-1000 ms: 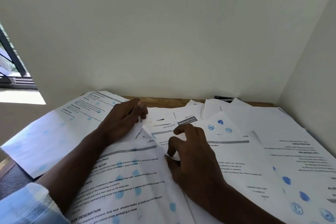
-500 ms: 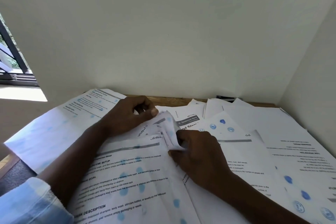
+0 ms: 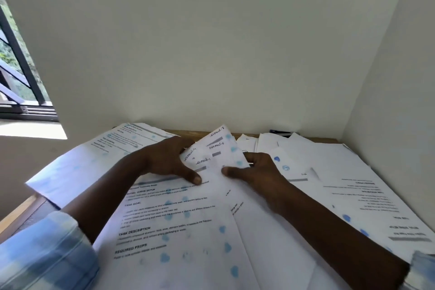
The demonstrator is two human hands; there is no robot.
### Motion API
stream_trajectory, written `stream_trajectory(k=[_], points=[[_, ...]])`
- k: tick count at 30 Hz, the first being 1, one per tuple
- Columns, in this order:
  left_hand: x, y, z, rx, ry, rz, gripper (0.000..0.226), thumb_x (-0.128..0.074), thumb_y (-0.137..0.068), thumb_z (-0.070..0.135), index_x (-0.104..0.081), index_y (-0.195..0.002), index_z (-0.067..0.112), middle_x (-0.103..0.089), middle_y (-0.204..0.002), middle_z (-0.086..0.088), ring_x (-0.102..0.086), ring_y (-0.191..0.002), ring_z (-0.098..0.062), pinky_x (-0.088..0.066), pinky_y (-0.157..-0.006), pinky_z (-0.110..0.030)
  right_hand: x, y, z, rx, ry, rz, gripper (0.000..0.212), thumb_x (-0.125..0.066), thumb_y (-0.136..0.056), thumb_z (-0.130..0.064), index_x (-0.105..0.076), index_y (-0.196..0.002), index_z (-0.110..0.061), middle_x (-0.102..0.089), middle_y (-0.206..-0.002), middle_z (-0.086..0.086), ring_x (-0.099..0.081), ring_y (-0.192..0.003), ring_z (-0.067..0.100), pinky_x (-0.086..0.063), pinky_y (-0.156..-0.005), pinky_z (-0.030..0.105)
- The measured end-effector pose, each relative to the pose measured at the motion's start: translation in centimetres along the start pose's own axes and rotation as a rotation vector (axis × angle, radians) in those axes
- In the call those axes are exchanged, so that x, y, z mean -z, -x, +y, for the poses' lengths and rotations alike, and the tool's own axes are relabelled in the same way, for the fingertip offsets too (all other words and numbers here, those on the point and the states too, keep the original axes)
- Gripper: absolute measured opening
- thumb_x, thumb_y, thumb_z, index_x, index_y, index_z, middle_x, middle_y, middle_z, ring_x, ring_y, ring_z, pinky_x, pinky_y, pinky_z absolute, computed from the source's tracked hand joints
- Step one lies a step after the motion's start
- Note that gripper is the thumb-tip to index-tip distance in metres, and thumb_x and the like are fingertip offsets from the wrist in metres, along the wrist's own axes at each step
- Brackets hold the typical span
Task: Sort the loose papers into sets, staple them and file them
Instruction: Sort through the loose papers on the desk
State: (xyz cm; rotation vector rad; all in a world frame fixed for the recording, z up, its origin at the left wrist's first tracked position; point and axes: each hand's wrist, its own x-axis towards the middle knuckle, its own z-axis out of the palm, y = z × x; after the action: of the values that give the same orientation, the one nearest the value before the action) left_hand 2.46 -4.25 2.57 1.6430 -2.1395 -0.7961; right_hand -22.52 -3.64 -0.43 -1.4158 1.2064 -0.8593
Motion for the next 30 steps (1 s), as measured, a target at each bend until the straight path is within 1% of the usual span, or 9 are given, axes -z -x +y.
stream_trajectory(k=[2, 4, 7, 9, 12, 16, 23, 27, 30], points=[[0.3, 0.8, 0.5, -0.050, 0.030, -0.024, 0.044, -0.095, -0.071, 0.022, -0.070, -0.097, 0.047, -0.074, -0.098, 0.027, -0.070, -0.091, 0.005, -0.050, -0.076, -0.012, -0.3, 0.2, -0.3, -0.019, -0.028, 0.006, 0.047, -0.081, -0.084, -0.050, -0.076, -0.104, -0.007, -0.078, -0.096, 0.006, -0.075, -0.090, 0.029, -0.060, -0.092, 0.044], [0.5, 1.7, 0.8, -0.045, 0.076, -0.047, 0.041, -0.091, -0.076, 0.015, -0.073, -0.097, 0.046, -0.076, -0.100, 0.021, -0.072, -0.092, 0.001, -0.052, -0.078, -0.018, -0.5, 0.7, -0.6, -0.064, -0.070, 0.049, 0.054, -0.064, -0.094, -0.058, -0.071, -0.103, -0.006, -0.070, -0.092, 0.001, -0.065, -0.084, 0.020, -0.052, -0.083, 0.033], [0.9, 2.3, 0.3, -0.005, 0.126, 0.004, 0.041, -0.088, -0.081, 0.026, -0.074, -0.115, 0.042, -0.077, -0.113, 0.010, -0.073, -0.103, -0.011, -0.058, -0.092, -0.034, -1.0, 1.3, -0.3, 0.011, -0.096, 0.128, 0.044, -0.058, -0.102, -0.046, -0.070, -0.084, -0.007, -0.062, -0.072, -0.010, -0.055, -0.068, 0.008, -0.045, -0.066, 0.022], [0.6, 2.5, 0.5, 0.026, 0.120, 0.113, 0.041, -0.088, -0.080, 0.040, -0.073, -0.116, 0.030, -0.077, -0.110, 0.009, -0.073, -0.102, -0.011, -0.057, -0.097, -0.040, -1.6, 1.2, 0.2, 0.114, -0.128, 0.180, 0.036, -0.072, -0.095, -0.039, -0.078, -0.085, -0.005, -0.070, -0.077, -0.008, -0.063, -0.076, 0.011, -0.050, -0.076, 0.025], [-0.4, 3.0, 1.0, 0.041, 0.105, 0.250, 0.038, -0.088, -0.078, 0.047, -0.073, -0.107, 0.028, -0.077, -0.101, 0.014, -0.071, -0.092, -0.002, -0.056, -0.088, -0.030, -2.2, 1.3, 0.4, 0.194, -0.155, 0.281, 0.008, -0.088, -0.080, -0.027, -0.082, -0.083, -0.022, -0.078, -0.089, -0.013, -0.071, -0.091, 0.004, -0.053, -0.089, 0.025], [-1.9, 3.3, 0.9, 0.012, -0.027, 0.450, 0.035, -0.083, -0.076, 0.061, -0.073, -0.094, 0.033, -0.074, -0.089, 0.020, -0.067, -0.083, 0.004, -0.050, -0.076, -0.027, -2.5, 1.6, 0.9, 0.257, -0.138, 0.326, 0.017, -0.090, -0.076, -0.019, -0.078, -0.079, -0.030, -0.074, -0.088, -0.023, -0.063, -0.086, -0.017, -0.046, -0.080, 0.015], [-5.4, 2.8, -0.4, 0.086, -0.372, 0.753, 0.066, -0.049, -0.078, 0.091, -0.071, -0.098, 0.032, -0.076, -0.103, 0.006, -0.067, -0.106, -0.028, -0.046, -0.077, -0.036, -2.2, 2.1, 2.0, 0.220, -0.100, 0.351, 0.044, -0.083, -0.082, -0.023, -0.059, -0.117, -0.035, -0.075, -0.100, -0.007, -0.072, -0.090, 0.012, -0.057, -0.093, 0.037], [-5.6, 2.3, -2.0, -0.011, -0.378, 0.802, 0.088, -0.035, -0.069, 0.101, -0.075, -0.111, 0.034, -0.078, -0.104, -0.002, -0.070, -0.104, -0.034, -0.052, -0.079, -0.040, 1.3, 2.3, 1.2, 0.157, -0.085, 0.347, 0.029, -0.076, -0.089, -0.029, -0.061, -0.114, -0.027, -0.078, -0.090, -0.002, -0.073, -0.077, 0.017, -0.058, -0.086, 0.042], [-5.1, 1.8, -1.4, -0.129, -0.322, 0.831, 0.049, -0.053, -0.077, 0.090, -0.075, -0.096, 0.050, -0.078, -0.097, -0.006, -0.070, -0.098, -0.036, -0.046, -0.074, -0.039, 6.1, 3.3, 0.5, 0.117, -0.015, 0.371, 0.009, -0.074, -0.091, -0.020, -0.070, -0.099, -0.021, -0.079, -0.092, 0.003, -0.075, -0.074, 0.019, -0.055, -0.071, 0.034]])
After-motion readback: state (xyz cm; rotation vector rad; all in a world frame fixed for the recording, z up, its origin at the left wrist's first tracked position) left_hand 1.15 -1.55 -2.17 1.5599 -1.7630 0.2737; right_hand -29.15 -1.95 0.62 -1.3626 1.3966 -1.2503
